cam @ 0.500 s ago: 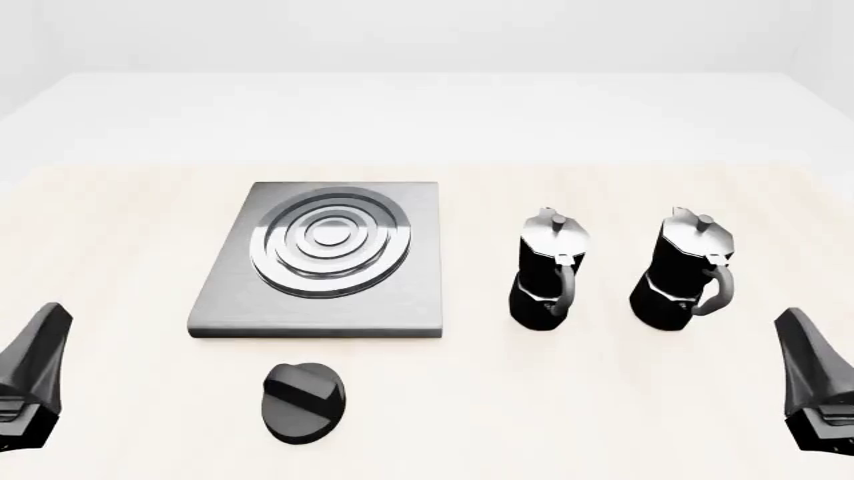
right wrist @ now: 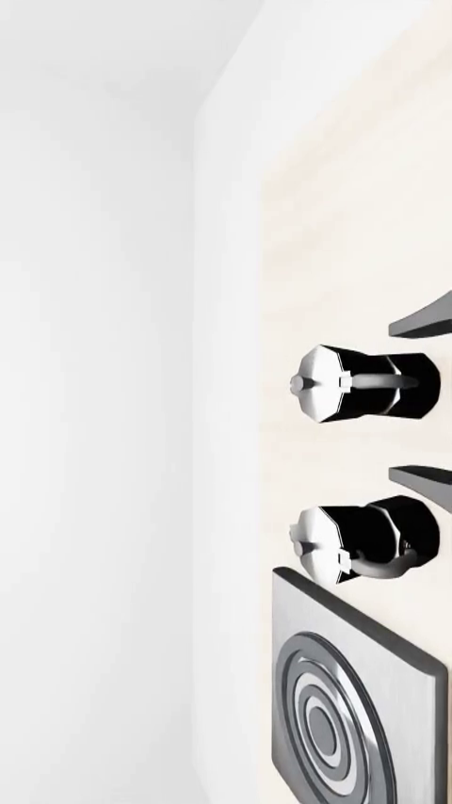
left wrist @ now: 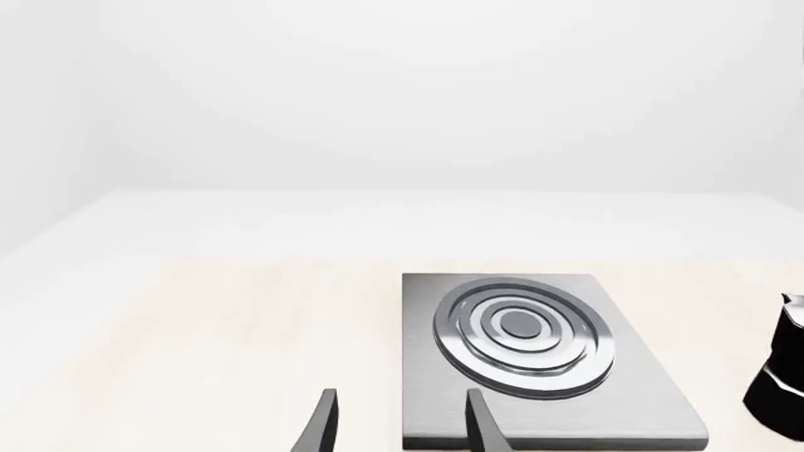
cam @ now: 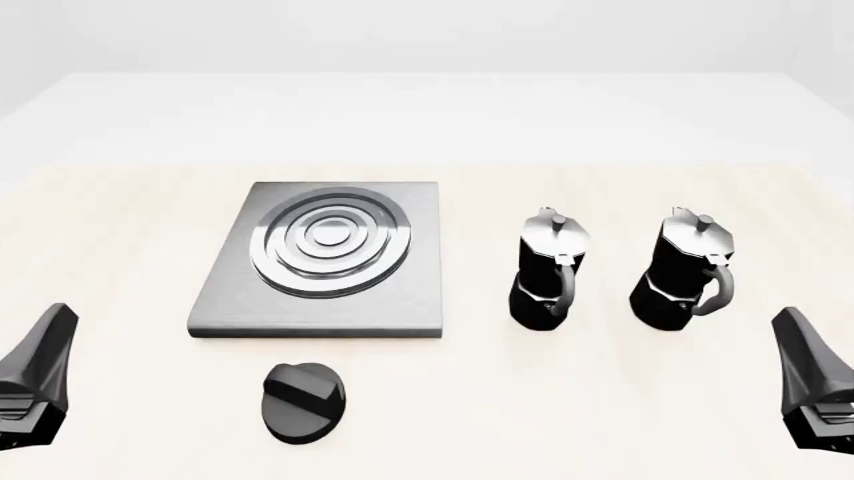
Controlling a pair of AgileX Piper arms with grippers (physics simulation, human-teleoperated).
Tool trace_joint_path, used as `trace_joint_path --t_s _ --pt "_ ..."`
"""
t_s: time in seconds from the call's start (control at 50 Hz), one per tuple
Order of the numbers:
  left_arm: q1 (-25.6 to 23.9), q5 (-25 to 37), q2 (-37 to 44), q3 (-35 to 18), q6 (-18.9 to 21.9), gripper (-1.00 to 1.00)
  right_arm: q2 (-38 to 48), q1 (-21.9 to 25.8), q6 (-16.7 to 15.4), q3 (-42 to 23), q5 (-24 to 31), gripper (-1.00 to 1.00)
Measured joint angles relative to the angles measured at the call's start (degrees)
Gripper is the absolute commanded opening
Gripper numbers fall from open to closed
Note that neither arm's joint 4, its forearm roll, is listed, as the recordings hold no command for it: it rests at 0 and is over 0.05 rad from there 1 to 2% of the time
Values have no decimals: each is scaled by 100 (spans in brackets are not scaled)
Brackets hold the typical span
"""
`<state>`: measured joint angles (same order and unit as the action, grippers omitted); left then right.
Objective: Turn off the stove.
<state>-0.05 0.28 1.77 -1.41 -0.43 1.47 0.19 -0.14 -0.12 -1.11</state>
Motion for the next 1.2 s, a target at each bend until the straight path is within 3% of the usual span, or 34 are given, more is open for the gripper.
trace_joint_path --t_s 0.34,0.64,0.9,1.2 --pt "-378 111 1017 -794 281 100 -18 -14 29 1 10 100" --pt "-1064 425 2050 -1217 1192 100 45 0 72 5 -57 100" --pt "-1508 1141 2560 -1683 1813 100 106 4 117 6 -125 100" --pt "-1949 2163 3054 -2238 1888 100 42 -13 147 4 -86 100"
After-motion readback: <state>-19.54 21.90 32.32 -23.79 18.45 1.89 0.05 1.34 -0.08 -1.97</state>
